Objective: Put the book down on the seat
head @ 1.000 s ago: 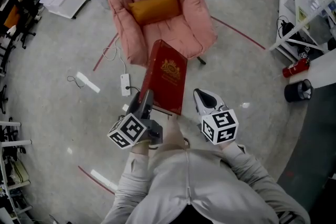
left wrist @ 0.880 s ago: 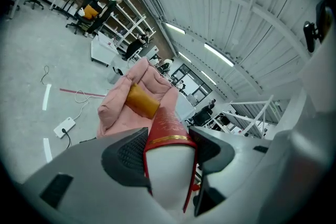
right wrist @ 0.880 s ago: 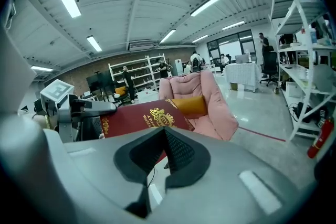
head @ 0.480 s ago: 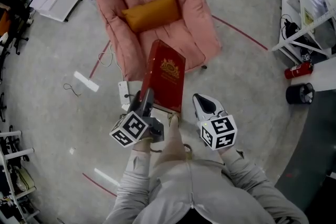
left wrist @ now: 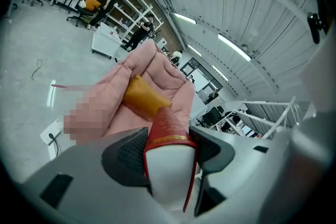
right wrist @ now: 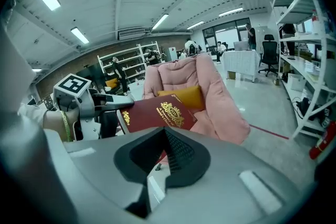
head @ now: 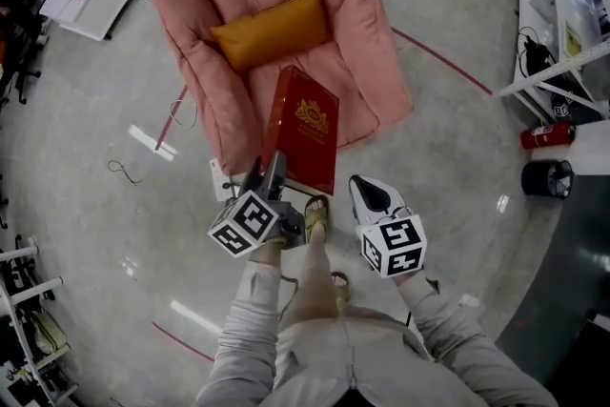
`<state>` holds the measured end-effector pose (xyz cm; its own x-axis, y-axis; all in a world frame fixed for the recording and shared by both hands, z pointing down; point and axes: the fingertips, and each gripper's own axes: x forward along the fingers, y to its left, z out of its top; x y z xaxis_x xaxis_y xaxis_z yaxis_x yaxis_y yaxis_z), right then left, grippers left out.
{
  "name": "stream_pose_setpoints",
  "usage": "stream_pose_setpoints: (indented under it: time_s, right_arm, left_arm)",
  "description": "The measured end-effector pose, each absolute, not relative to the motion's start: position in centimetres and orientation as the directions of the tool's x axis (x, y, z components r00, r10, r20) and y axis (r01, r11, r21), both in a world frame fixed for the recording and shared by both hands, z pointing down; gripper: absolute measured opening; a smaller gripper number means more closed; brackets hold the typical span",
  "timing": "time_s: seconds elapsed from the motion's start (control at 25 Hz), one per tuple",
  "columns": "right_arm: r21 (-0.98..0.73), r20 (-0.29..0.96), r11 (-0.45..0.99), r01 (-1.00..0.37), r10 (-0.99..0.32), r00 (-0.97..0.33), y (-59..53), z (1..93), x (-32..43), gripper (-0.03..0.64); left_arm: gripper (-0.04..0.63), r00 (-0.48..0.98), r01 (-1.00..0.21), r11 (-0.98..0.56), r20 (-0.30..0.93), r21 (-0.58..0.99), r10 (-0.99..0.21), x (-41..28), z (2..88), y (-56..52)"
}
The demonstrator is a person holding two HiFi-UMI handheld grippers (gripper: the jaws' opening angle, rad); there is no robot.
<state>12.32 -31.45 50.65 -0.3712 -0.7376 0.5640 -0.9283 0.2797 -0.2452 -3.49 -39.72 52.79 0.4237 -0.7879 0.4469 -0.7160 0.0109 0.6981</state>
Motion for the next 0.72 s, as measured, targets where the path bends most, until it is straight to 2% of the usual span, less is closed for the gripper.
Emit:
stream_pose_setpoints:
  time_s: [0.72]
  right_arm:
    - [-0.278,0.636,0.218,-0.936,-0.688,-0.349,-38.9,58.7,12.2,0.000]
  left_arm:
    - [0.247,0.403,-0.695,0.101,0.502,0.712,-0.765,-0.5,63.2,-51.0]
